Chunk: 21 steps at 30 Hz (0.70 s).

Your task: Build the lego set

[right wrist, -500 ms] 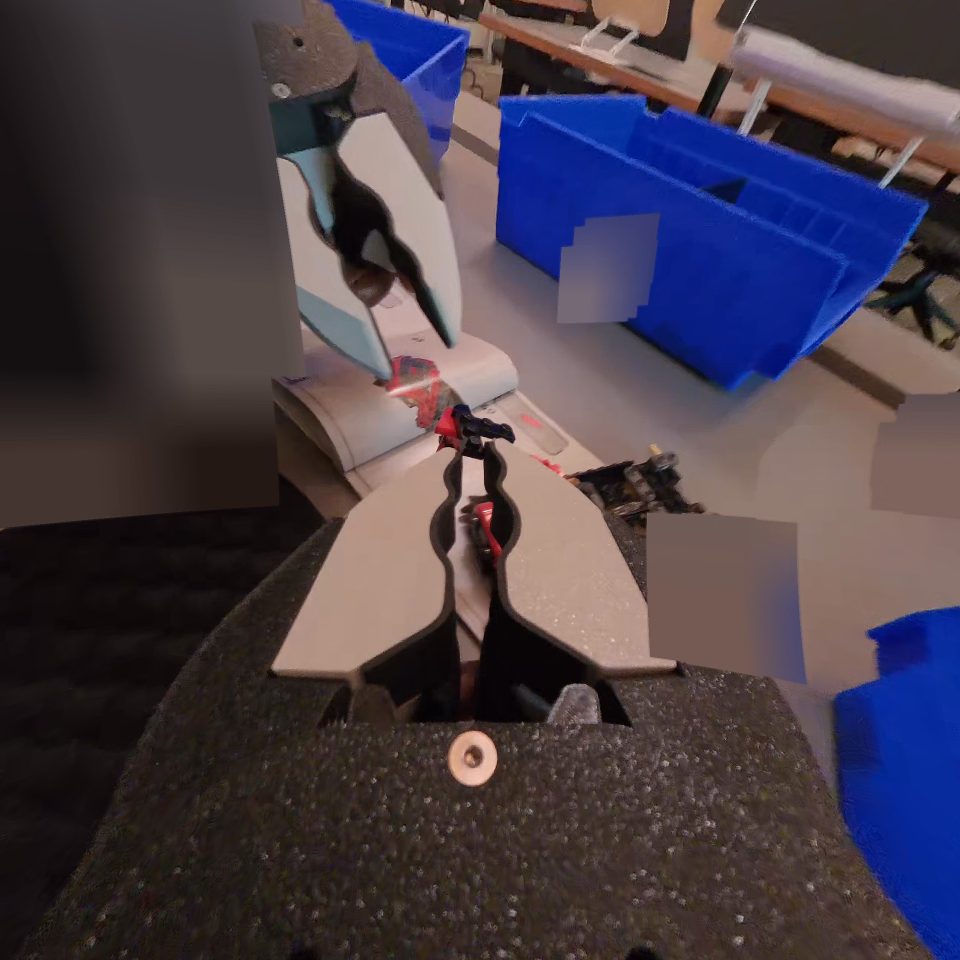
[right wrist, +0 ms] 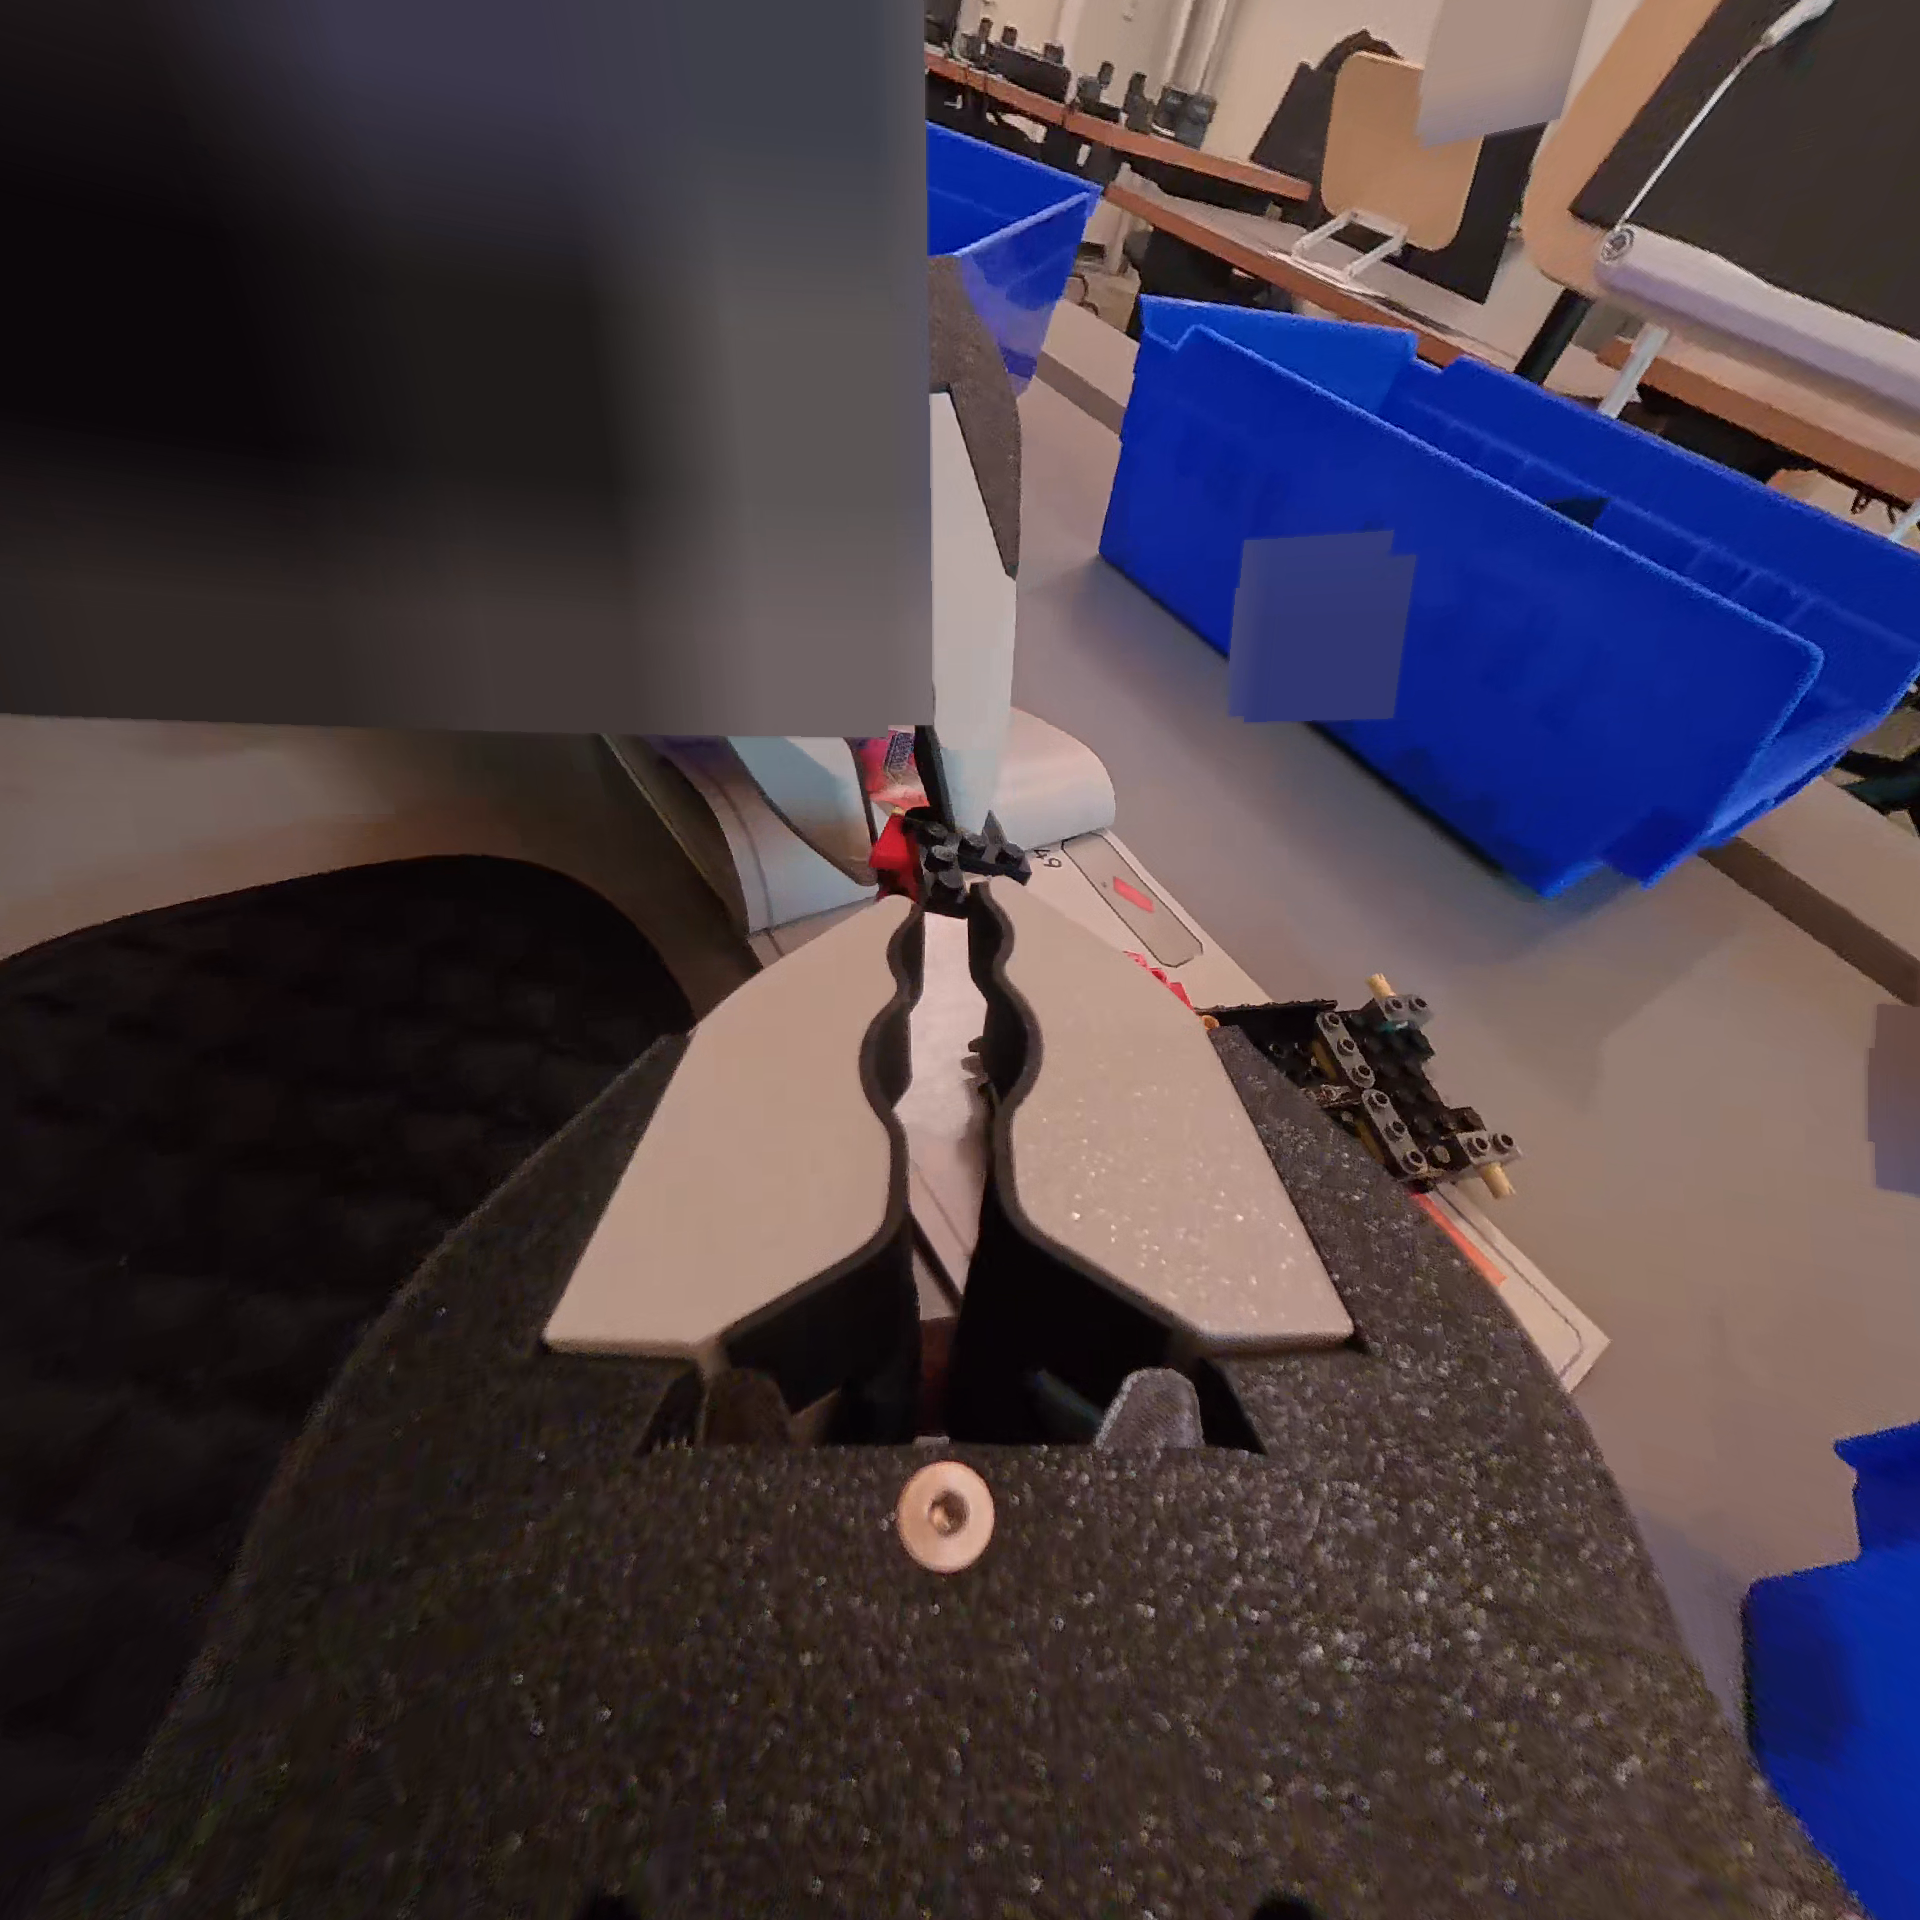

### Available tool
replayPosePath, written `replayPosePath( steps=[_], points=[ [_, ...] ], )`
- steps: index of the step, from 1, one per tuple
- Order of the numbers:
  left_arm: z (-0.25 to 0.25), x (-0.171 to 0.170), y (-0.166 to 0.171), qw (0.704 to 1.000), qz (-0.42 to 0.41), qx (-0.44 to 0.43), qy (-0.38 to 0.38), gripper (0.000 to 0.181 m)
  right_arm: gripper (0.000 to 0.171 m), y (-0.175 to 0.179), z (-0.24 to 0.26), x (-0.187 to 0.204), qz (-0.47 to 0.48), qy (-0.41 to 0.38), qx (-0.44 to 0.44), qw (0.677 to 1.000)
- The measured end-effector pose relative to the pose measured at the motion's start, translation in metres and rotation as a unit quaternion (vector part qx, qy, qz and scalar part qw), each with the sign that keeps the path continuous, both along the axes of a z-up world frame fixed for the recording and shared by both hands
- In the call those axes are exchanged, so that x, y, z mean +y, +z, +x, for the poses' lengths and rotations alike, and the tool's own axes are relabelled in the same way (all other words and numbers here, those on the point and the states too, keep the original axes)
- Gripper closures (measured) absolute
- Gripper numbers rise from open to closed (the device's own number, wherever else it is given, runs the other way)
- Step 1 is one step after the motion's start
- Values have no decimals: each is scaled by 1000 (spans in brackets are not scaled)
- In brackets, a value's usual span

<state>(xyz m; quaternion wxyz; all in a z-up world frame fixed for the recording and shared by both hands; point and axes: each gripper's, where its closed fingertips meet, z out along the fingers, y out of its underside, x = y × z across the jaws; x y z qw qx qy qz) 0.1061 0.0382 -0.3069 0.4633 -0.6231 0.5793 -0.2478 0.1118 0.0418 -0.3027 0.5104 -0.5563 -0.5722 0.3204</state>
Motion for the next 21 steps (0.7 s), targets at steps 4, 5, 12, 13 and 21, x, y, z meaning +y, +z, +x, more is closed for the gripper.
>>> replayPosePath(
  steps=[4,5,12,13,21],
  points=[
    [-4,8,-4,999,30,19,32,170,151,-9,4,8,13,-15,-33,999],
    [-6,11,-6,998,43,30,44,170,150,-11,7,13,13,-28,-40,999],
    [-11,22,-23,993,49,77,74,169,152,2,22,26,2,-63,7,998],
    [-10,23,-24,993,43,77,77,169,153,3,23,26,2,-64,11,998],
    [-8,27,-31,990,44,104,81,170,155,1,21,24,10,-56,5,998]
  ],
)
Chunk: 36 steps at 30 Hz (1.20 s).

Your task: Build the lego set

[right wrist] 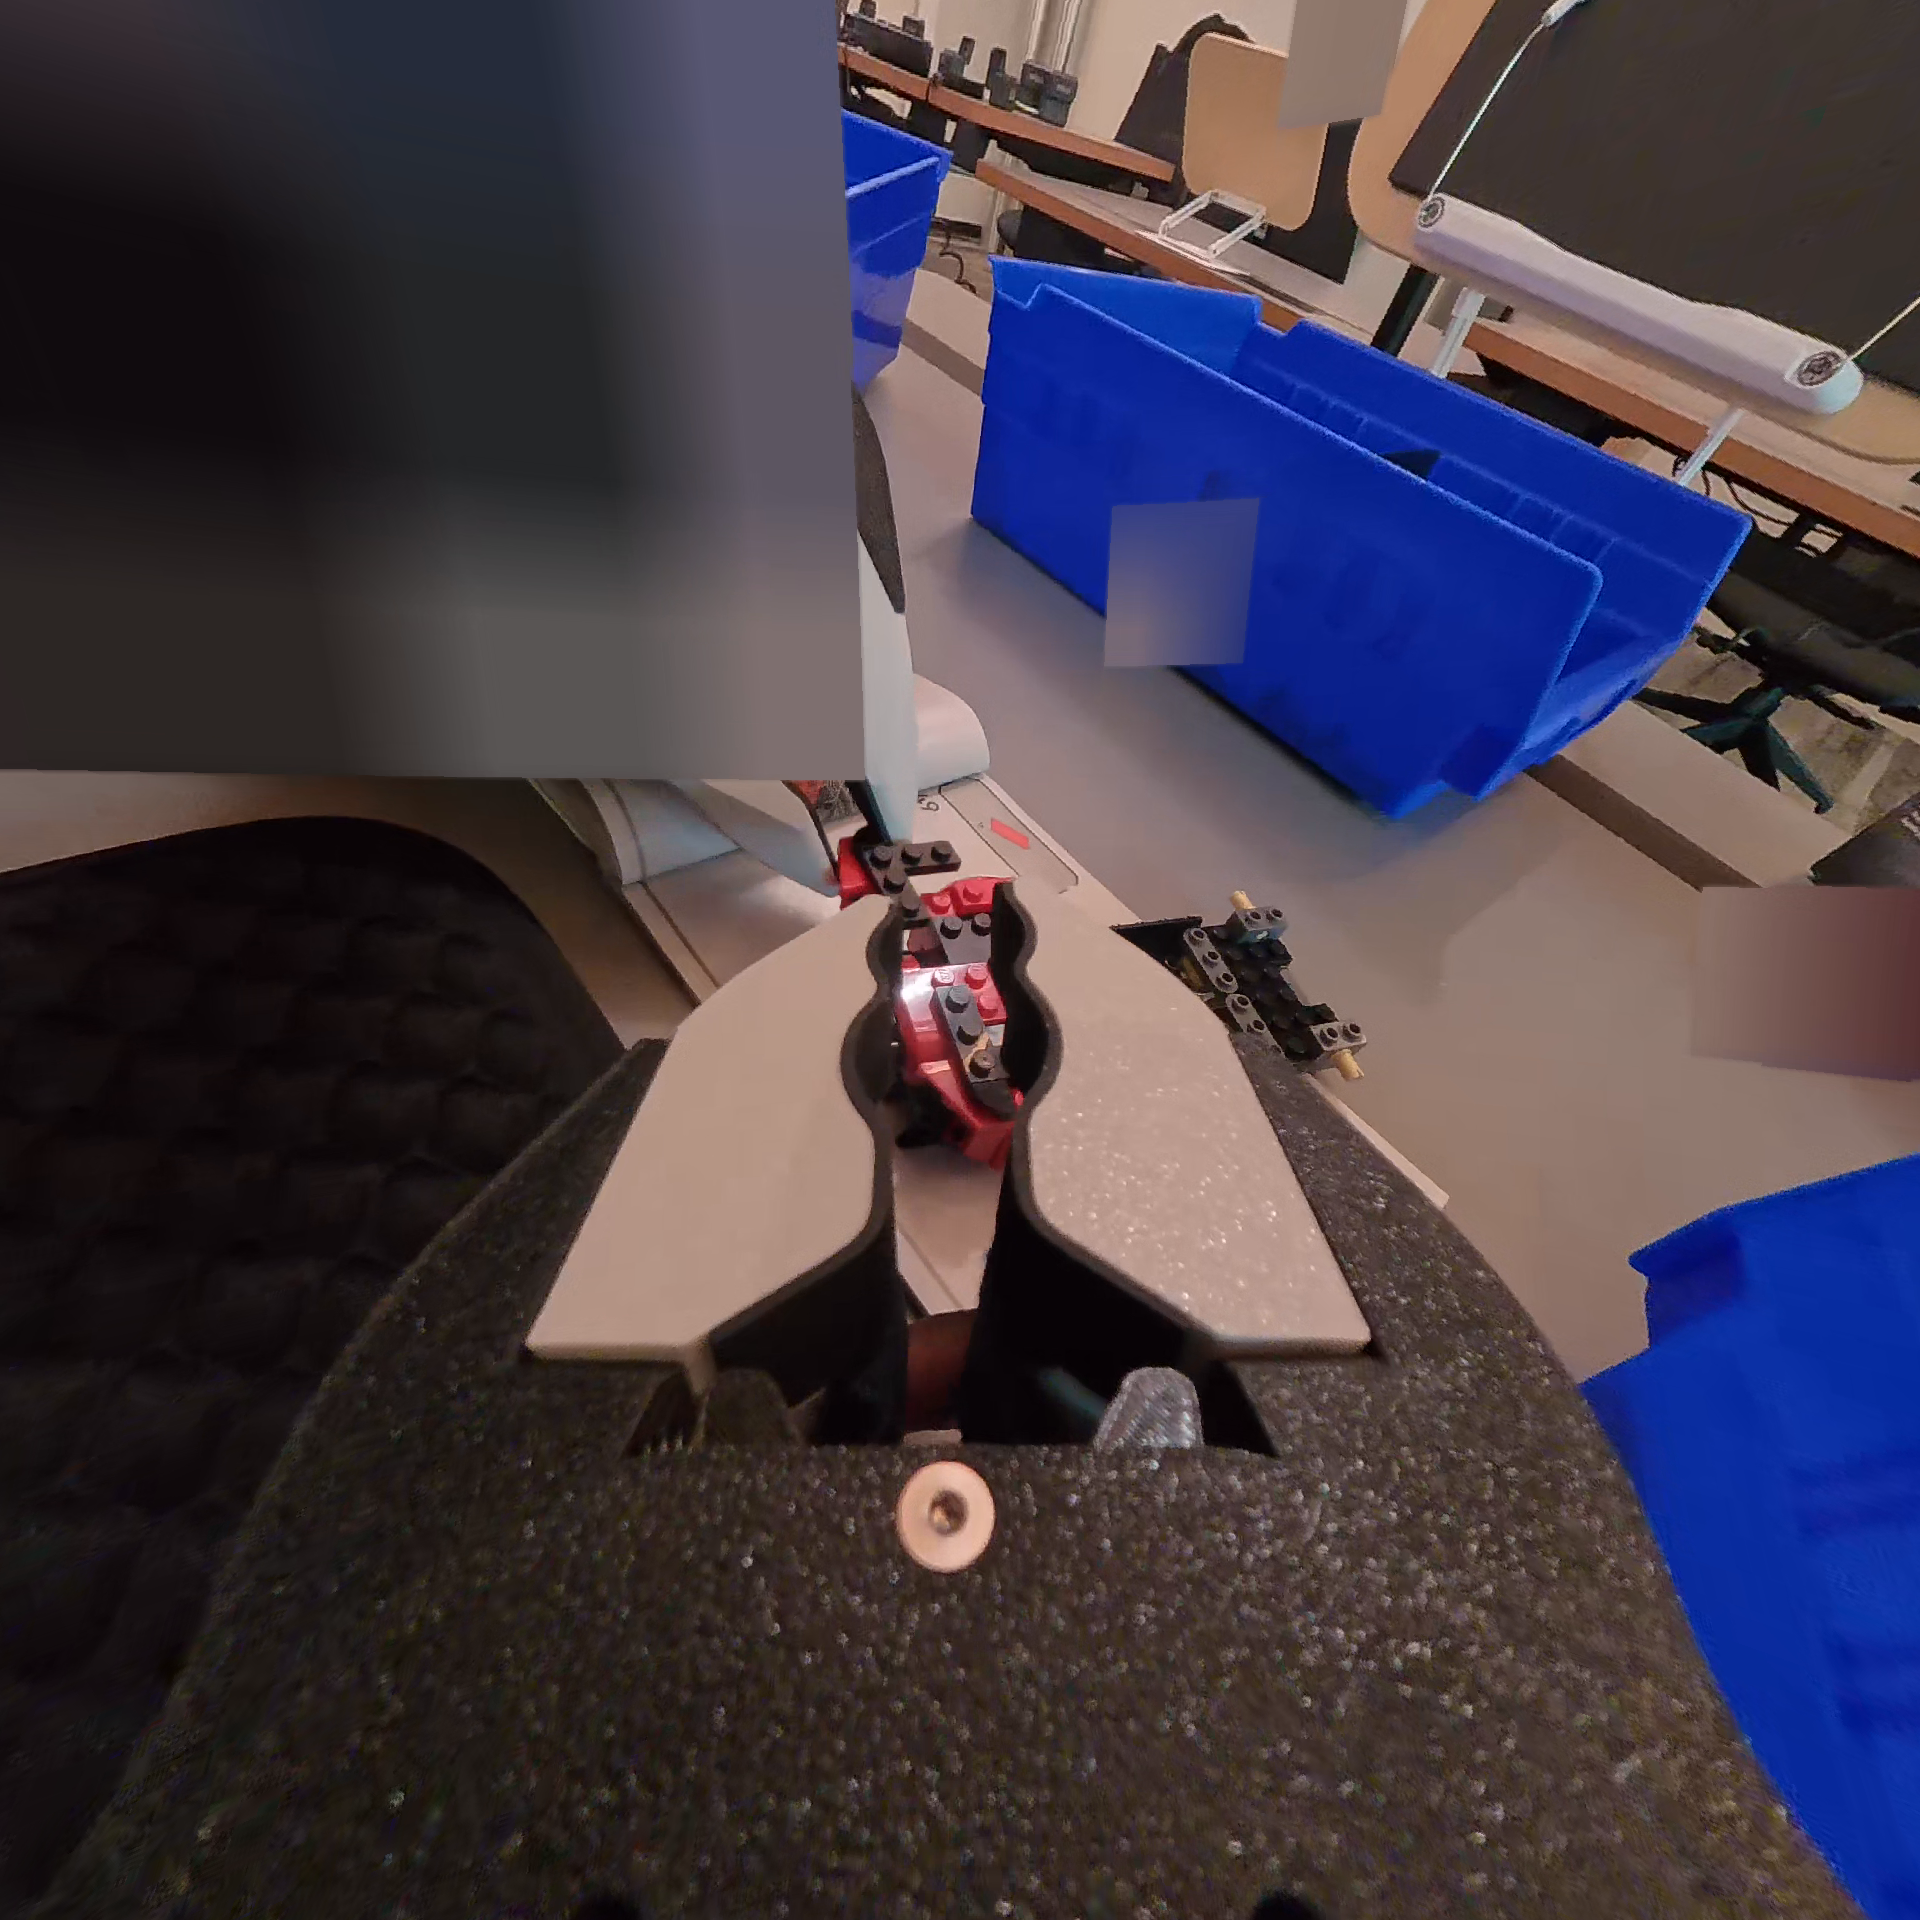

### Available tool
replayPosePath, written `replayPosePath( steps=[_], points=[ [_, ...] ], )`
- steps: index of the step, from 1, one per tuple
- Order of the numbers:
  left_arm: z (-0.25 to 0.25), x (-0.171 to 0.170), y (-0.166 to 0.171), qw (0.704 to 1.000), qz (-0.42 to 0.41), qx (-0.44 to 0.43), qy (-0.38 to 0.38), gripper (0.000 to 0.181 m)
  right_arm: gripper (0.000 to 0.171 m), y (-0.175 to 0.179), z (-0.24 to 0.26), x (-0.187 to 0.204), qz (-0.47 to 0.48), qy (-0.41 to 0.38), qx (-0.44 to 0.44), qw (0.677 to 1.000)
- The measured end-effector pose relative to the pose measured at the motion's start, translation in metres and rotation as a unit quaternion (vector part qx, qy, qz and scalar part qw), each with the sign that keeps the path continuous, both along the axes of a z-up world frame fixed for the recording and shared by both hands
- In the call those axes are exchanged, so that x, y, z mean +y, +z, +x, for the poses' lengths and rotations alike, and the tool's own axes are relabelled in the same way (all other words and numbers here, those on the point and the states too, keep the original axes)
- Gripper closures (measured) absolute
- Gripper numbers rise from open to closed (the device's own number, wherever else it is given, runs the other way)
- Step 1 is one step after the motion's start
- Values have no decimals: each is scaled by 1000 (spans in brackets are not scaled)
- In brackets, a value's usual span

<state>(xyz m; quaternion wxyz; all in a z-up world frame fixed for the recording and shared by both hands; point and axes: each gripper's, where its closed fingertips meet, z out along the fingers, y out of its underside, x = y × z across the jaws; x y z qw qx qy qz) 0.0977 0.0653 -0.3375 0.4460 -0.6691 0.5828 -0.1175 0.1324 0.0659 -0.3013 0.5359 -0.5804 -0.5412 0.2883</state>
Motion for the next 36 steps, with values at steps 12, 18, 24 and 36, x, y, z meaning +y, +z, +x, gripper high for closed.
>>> replayPosePath(
  steps=[12,18,24,36],
  points=[
    [2,4,-3,999,20,30,-6,170,157,6,2,-5,-14,26,25,999],
    [1,4,-6,999,22,45,-10,171,157,3,1,-7,-16,32,13,999],
    [0,2,-5,999,13,33,-13,171,157,2,0,-7,-14,33,8,999],
    [2,-3,-5,999,4,37,-37,171,158,0,22,-4,-27,48,6,998]
  ],
)
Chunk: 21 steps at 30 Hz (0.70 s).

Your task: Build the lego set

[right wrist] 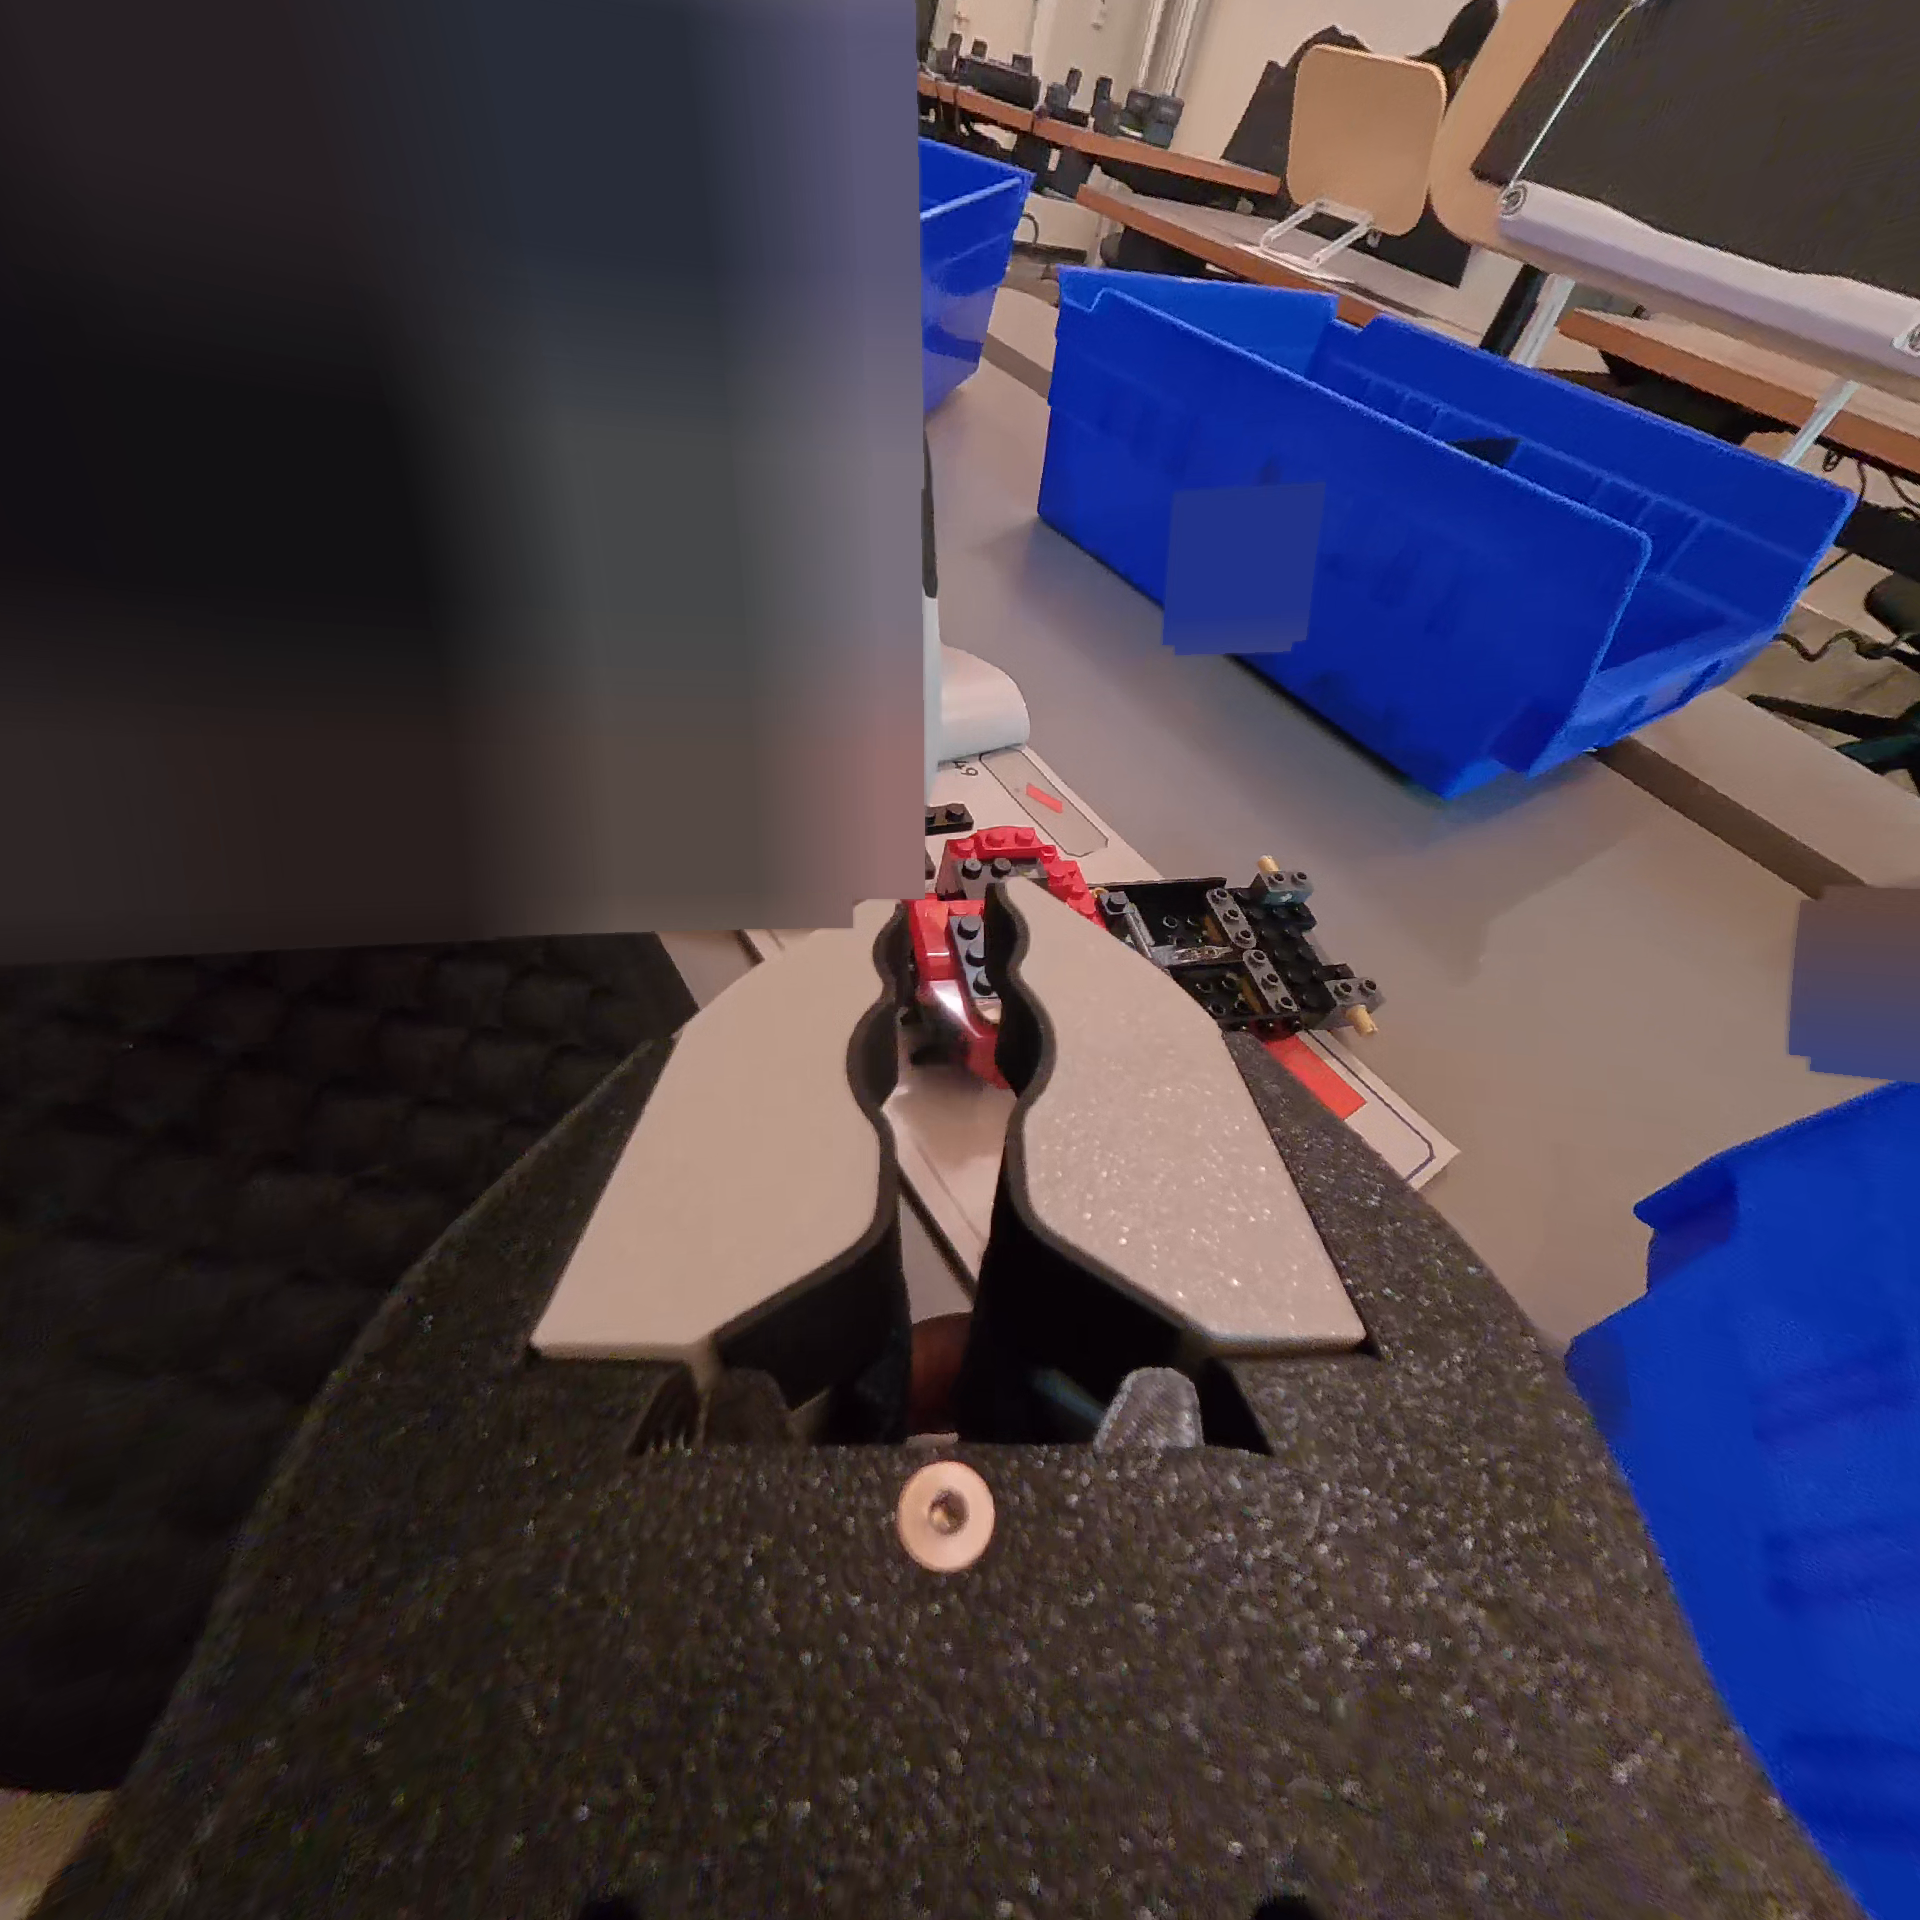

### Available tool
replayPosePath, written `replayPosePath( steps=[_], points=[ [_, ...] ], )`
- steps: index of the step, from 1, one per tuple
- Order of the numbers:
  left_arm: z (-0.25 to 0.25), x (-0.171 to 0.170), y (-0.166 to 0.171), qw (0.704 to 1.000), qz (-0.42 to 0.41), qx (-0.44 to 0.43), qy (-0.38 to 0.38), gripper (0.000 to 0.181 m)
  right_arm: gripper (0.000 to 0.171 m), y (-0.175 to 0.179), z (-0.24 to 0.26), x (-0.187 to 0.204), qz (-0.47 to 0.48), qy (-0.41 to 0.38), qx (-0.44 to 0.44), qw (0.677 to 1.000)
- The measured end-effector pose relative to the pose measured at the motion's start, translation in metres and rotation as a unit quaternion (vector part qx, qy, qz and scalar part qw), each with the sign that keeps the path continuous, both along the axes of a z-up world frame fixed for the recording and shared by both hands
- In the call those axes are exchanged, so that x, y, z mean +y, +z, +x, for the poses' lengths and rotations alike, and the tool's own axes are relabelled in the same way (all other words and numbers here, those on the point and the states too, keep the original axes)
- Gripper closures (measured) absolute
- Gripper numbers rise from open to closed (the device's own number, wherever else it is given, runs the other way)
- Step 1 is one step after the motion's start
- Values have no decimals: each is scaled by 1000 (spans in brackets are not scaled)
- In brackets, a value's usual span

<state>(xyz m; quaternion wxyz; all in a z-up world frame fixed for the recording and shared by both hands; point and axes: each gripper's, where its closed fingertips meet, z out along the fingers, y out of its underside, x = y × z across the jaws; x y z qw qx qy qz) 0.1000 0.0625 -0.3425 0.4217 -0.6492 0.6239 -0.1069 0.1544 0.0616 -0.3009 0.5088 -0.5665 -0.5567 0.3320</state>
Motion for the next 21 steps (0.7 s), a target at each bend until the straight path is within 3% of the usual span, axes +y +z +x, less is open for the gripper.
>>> replayPosePath(
  steps=[21],
  points=[
    [8,7,5,998,8,31,-48,171,159,-5,-2,-2,-5,8,-18,1000]
  ],
)
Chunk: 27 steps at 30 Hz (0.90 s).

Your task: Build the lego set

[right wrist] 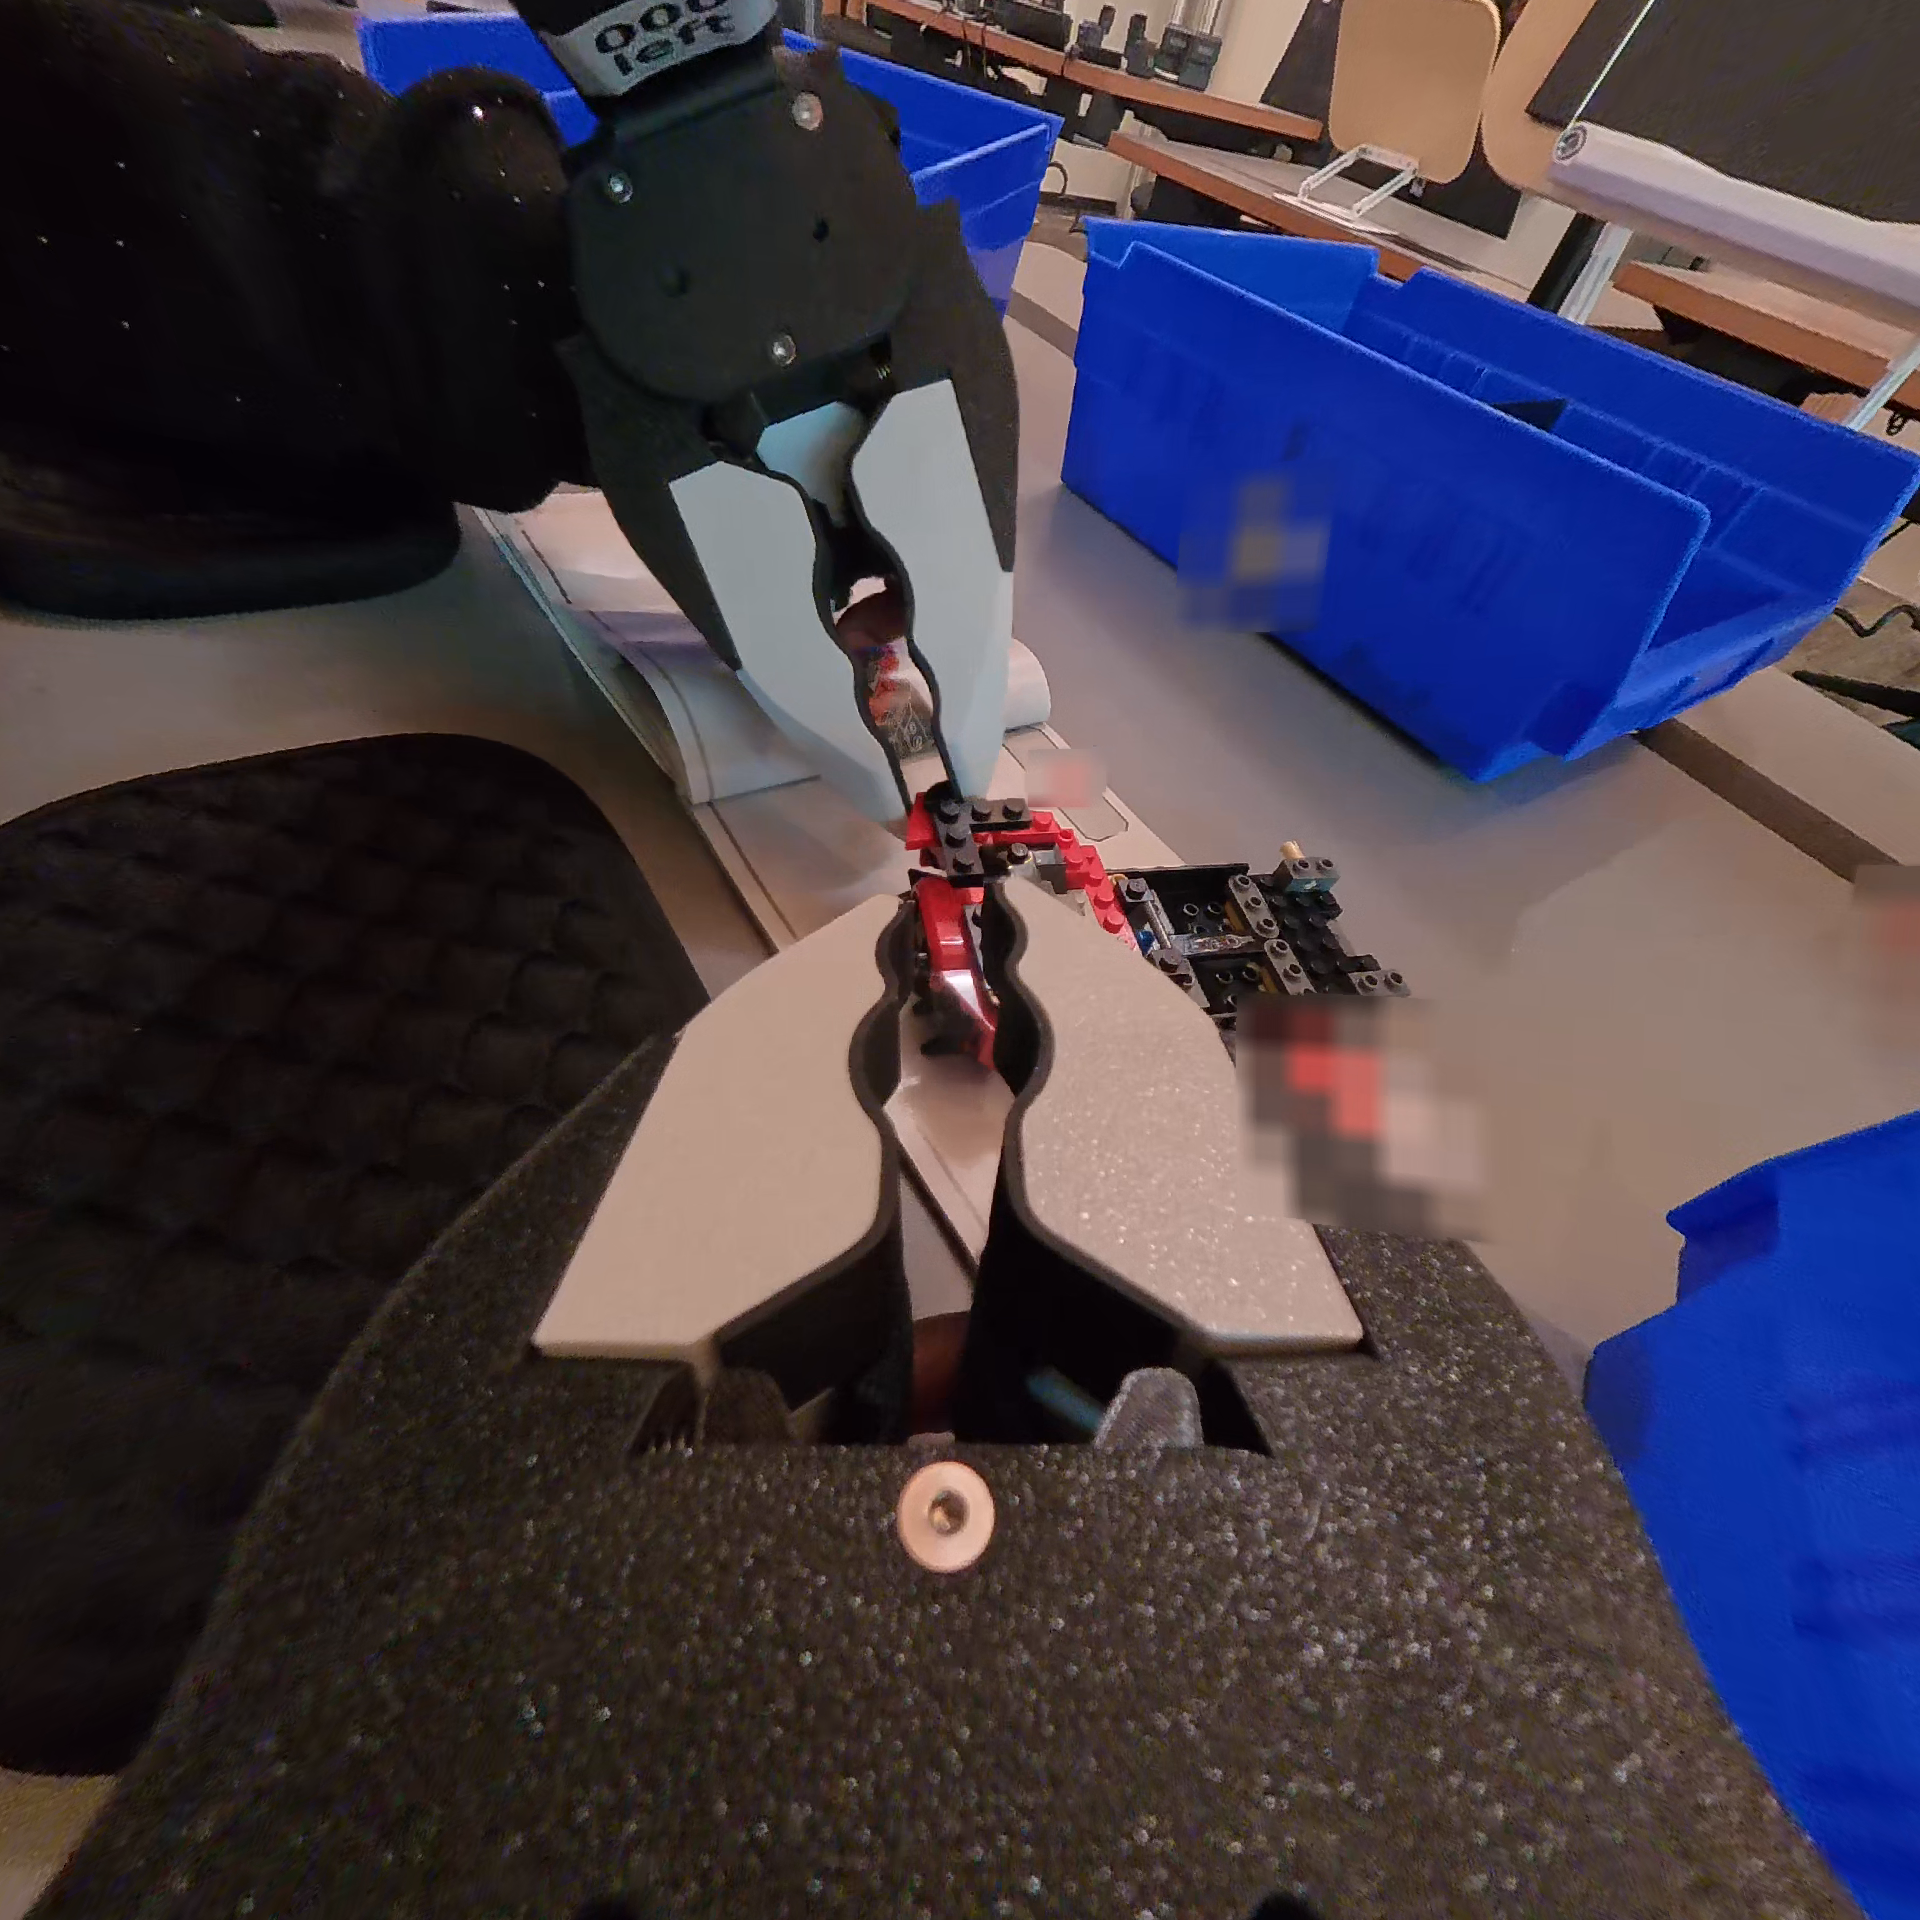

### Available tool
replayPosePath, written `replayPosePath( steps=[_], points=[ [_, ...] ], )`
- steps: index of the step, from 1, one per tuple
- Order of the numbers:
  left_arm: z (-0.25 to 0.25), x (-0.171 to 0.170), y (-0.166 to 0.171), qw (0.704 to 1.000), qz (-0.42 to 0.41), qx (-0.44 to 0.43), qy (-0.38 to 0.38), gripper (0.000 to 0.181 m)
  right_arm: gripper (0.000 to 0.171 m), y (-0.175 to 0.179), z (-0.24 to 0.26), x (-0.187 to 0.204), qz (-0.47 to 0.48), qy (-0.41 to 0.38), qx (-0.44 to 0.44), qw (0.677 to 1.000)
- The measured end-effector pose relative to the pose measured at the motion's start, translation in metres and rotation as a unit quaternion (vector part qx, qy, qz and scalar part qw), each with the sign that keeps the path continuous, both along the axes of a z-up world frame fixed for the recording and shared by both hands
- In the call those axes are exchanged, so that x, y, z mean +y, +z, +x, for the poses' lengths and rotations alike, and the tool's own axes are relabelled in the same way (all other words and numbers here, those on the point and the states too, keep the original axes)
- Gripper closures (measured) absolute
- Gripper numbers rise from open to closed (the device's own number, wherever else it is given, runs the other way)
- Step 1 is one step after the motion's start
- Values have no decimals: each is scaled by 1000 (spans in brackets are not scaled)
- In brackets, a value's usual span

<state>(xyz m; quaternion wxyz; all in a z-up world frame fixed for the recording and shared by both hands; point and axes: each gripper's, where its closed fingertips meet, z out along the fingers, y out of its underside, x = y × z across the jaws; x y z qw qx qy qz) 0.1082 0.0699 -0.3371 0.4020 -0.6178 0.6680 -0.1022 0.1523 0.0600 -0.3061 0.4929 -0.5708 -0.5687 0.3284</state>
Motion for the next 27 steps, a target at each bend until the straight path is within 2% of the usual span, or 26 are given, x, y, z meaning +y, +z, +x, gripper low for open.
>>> replayPosePath(
  steps=[9,15,19,27],
  points=[
    [3,2,0,1000,-7,-1,-4,171,159,-16,-6,-4,17,7,-60,998],
    [4,2,0,1000,-9,2,-6,171,160,-17,-6,-4,0,15,-60,998],
    [4,2,0,1000,-12,2,-8,171,160,-6,-15,0,-38,18,-29,999],
    [4,2,0,1000,-17,3,-10,171,155,-13,-29,12,-26,38,-132,990]
  ],
)
